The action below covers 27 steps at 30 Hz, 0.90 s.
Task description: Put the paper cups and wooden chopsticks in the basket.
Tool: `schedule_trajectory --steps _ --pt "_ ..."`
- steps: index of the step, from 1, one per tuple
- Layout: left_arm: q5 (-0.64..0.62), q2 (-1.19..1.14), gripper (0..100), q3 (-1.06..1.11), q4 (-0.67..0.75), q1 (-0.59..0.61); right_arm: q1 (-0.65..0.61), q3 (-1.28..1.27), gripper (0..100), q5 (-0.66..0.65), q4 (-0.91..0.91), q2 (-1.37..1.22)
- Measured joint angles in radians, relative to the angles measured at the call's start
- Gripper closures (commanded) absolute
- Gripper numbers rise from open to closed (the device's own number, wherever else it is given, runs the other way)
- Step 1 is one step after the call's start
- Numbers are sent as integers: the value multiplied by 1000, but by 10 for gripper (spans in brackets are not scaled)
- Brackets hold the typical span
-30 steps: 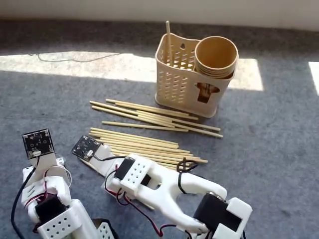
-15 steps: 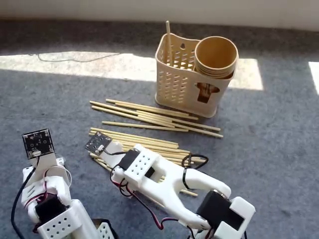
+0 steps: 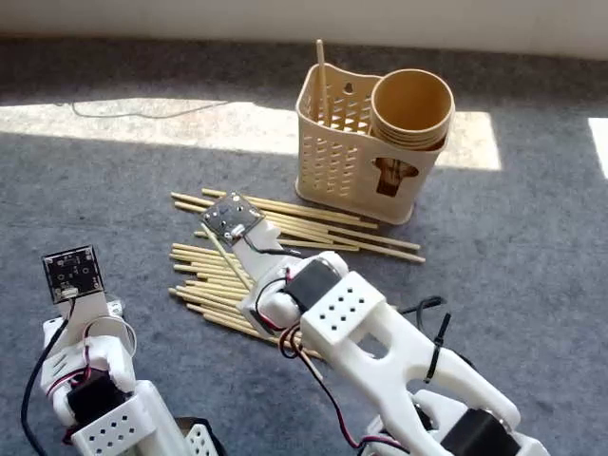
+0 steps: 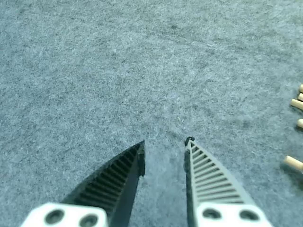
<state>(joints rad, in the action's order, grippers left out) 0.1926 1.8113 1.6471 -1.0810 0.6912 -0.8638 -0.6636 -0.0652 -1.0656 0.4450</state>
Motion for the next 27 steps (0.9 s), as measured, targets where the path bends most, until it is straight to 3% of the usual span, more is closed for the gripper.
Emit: schedule_trajectory --steps 5,13,27 --pt "0 0 853 0 0 0 41 -6 993 5 0 104" --pt "0 0 853 0 0 0 181 -2 993 137 15 262" --pt "0 0 853 0 0 0 212 0 992 147 410 451"
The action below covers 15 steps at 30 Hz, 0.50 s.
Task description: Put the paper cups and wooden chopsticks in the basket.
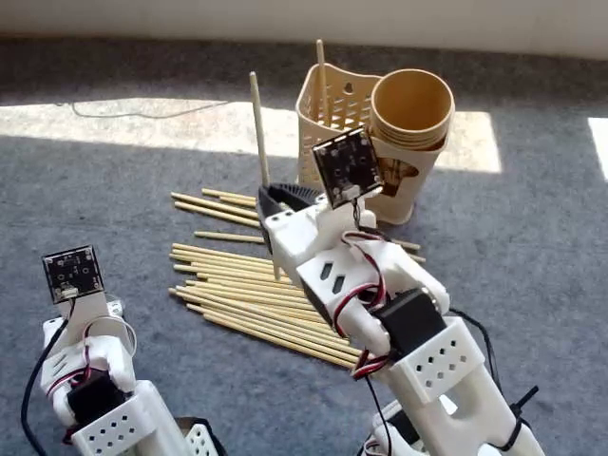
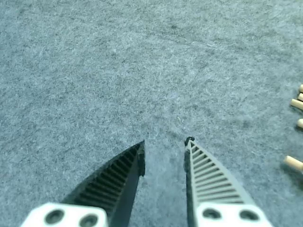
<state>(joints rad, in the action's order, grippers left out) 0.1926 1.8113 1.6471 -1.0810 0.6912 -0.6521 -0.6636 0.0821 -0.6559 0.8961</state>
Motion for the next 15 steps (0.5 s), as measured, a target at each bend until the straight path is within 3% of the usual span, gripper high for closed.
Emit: schedule_trajectory --steps 7,15 --pt "0 0 853 0 0 0 133 0 993 0 414 3" --pt "0 0 853 0 0 0 305 0 993 0 732 -187"
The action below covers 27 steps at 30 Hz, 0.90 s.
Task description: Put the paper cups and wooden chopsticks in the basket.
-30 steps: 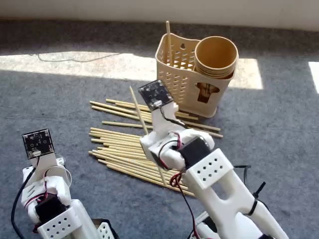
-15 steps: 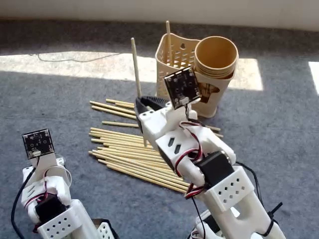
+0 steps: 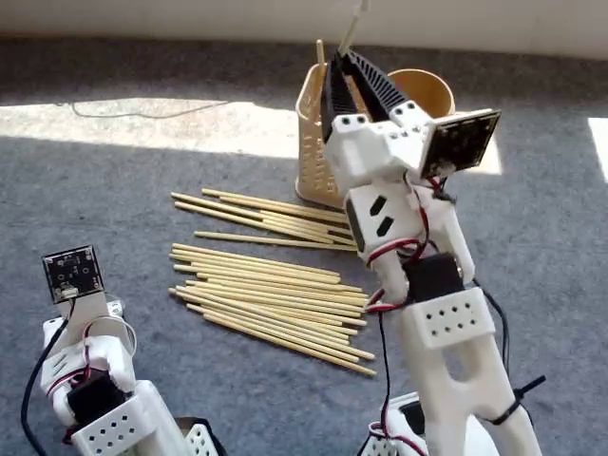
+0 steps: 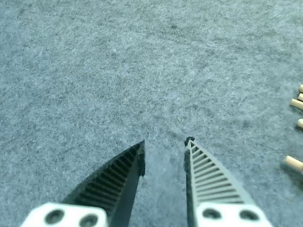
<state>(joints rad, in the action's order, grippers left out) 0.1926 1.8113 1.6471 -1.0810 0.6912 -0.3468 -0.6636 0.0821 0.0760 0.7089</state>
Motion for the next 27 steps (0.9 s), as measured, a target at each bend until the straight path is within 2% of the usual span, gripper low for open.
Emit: schedule_trajectory --steps 4,14,22,27 --pt "0 0 853 0 0 0 48 0 993 0 143 -107" --pt "0 0 853 0 0 0 84 0 993 0 302 -302" --pt "0 0 853 0 0 0 84 0 988 -2 322 -387" --pt "0 0 852 0 0 0 84 0 970 -92 322 -387"
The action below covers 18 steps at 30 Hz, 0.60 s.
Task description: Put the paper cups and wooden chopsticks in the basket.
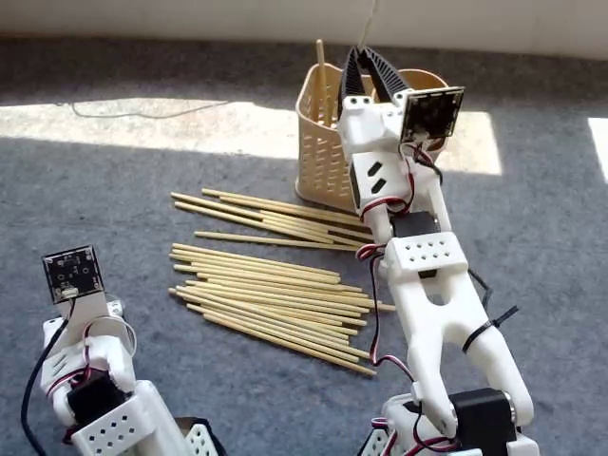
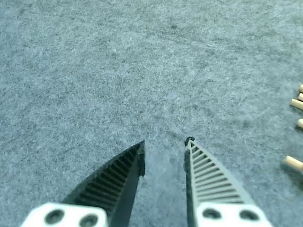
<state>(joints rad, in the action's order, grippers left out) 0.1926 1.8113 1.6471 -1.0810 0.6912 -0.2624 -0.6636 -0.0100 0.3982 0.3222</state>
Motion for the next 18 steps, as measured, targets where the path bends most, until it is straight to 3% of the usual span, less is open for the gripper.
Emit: schedule_trajectory --steps 5,18 --pt "0 0 852 0 0 0 0 0 861 -11 0 0" --pt "0 0 852 0 0 0 -72 -133 861 -17 0 112"
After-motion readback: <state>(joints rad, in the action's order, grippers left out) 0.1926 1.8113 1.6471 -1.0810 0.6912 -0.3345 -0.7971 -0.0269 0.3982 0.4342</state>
